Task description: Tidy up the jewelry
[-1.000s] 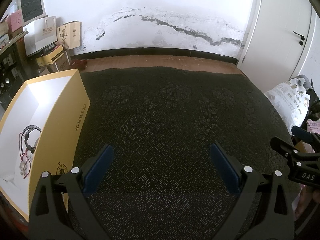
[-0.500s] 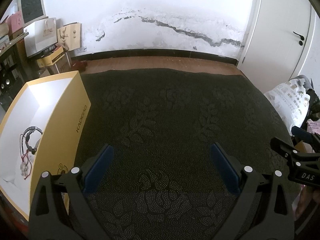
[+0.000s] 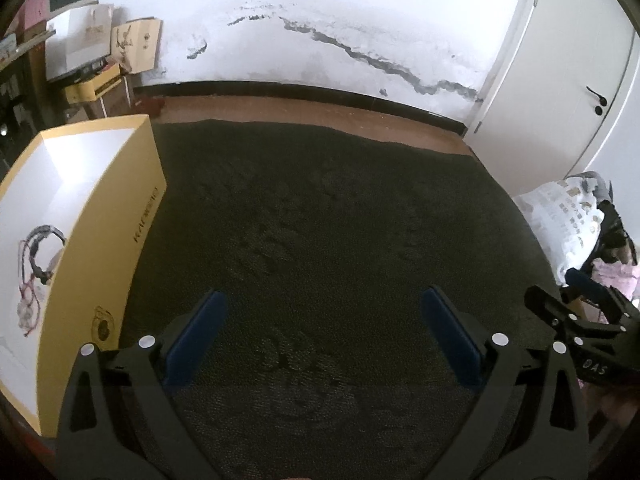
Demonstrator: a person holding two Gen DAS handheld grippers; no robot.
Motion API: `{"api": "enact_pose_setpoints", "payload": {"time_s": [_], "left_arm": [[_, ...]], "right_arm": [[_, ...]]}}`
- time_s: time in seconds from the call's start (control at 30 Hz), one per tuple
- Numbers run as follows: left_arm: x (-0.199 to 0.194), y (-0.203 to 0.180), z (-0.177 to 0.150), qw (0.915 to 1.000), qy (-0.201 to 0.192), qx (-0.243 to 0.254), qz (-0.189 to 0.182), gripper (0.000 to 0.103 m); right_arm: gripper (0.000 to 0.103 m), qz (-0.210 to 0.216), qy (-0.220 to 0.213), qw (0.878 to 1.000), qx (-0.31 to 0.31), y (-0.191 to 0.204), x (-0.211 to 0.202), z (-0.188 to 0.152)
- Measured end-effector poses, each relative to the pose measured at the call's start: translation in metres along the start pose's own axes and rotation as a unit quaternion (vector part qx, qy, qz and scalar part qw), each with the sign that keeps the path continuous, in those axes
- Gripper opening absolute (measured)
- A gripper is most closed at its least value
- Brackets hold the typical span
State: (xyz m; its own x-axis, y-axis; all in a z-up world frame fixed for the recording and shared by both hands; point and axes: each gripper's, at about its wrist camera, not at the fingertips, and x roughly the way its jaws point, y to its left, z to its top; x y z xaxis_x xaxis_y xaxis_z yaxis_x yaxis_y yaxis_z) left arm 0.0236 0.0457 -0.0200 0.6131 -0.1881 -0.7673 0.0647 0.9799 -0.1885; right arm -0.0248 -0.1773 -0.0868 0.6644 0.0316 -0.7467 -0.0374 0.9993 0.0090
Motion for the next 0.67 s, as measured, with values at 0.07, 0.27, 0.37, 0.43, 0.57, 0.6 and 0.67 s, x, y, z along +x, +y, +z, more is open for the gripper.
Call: {"api": "enact_pose_setpoints", "payload": {"time_s": [0.07,0.27,0.37,0.43,0.57,0.6,0.67], "left_arm": [[-0.001,0.002,-0.002,0.9999,-0.003,-0.007,0.008,0.097],[-0.004,0.001,-0.006,0.9996,-0.001,-0.021,0.019,0.097],[-0.005,-0.002,-0.006,0.9996,-0.005,-0.008,0.025,0.097],[-0.008,-0.006,-0.006,0.9991,-0.018,0.01,0.038,0.097],[-0.012,-0.02,-0.008,0.9923,-0.046,0.063,0.096,0.097],[-0.012,-0.021,-0.008,0.9919,-0.046,0.069,0.096,0.097],[-0.01,-0.019,-0.008,0.9931,-0.034,0.055,0.098,0.097]], "right_arm": [[0.096,-0.001,0.0,1.0,0.0,-0.001,0.0,-0.001],[0.096,-0.002,0.0,1.0,0.0,-0.002,0.002,0.0],[0.096,-0.002,-0.001,1.0,0.0,-0.002,0.002,0.0],[0.096,-0.002,0.0,1.0,-0.001,-0.003,0.002,-0.001],[0.096,-0.002,-0.001,1.0,-0.001,-0.002,0.002,-0.001],[0.096,-0.002,-0.001,1.0,-0.001,-0.002,0.002,-0.002],[0.096,-0.001,-0.002,1.0,-0.001,-0.002,0.002,-0.002]]}}
